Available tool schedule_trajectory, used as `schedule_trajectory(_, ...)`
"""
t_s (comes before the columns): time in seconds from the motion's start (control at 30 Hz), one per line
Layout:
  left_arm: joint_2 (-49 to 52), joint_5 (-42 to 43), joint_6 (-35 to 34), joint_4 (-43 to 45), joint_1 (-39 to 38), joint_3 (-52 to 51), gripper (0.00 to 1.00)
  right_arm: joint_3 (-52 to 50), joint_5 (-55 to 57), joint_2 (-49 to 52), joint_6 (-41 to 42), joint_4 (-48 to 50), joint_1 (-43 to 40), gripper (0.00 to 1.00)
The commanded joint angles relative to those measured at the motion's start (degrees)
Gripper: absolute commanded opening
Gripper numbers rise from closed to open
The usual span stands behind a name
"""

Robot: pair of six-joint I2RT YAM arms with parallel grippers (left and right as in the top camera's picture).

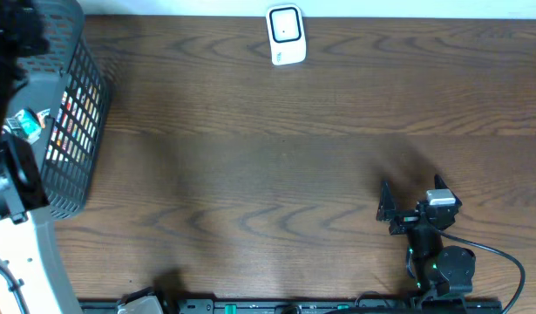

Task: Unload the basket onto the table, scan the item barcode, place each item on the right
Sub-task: 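Reach the left gripper into the grey basket toward the snack bag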

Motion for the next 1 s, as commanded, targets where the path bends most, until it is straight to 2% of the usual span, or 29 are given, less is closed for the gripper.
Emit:
schedule_trajectory(0.0,1.6,-8.2,5.4,-3.7,0.3,0.1,0.41,-0.1,0.4,-0.3,-0.2,-0.3,0.3,0.99)
schedule_trajectory(0.03,1.9,-11.6,6.6,-4.7,1.1,0.1,0.46,-0.1,0.4,-0.3,-0.2,-0.3,0.3,0.99)
schedule_trajectory(0.1,2.9,-16.7,9.1,-6.2,3.6,0.1,0.49,-0.1,0.4,-0.3,-0.2,-0.3,0.3,0.99)
schedule_trajectory(0.23,6.2,-17.2,13.2,-7.9,11.1,0.1,0.51,-0.1,0.4,-0.3,-0.2,-0.3,0.3,0.99)
schedule_trajectory(0.3,9.2,-17.2,13.3,-10.3,14.8,0.1,0.61,-0.1,0.4,-0.3,-0.2,-0.3,0.3,0.99)
schedule_trajectory(0.37,12.2,-17.2,14.3,-13.8,16.9,0.0,0.83,-0.1,0.4,-0.3,-0.2,-0.3,0.3,0.99)
schedule_trajectory(0.4,13.9,-17.2,16.3,-16.0,17.6,0.0,0.89,-0.1,0.4,-0.3,-0.2,-0.3,0.3,0.99)
schedule_trajectory(0.47,18.5,-17.2,24.5,-22.2,18.2,0.0,0.98,-0.1,0.4,-0.3,-0.2,-0.3,0.3,0.99)
schedule_trajectory(0.57,24.5,-17.2,34.1,-28.2,18.2,-0.3,0.98,-0.1,0.4,-0.3,-0.2,-0.3,0.3,0.99)
schedule_trajectory(0.77,32.7,-15.6,35.0,-29.9,18.1,-0.3,0.98,-0.1,0.4,-0.3,-0.2,-0.3,0.3,0.99)
schedule_trajectory(0.97,39.5,-11.9,40.3,-32.3,18.1,-0.3,0.98,-0.1,0.4,-0.3,-0.2,-0.3,0.3,0.99)
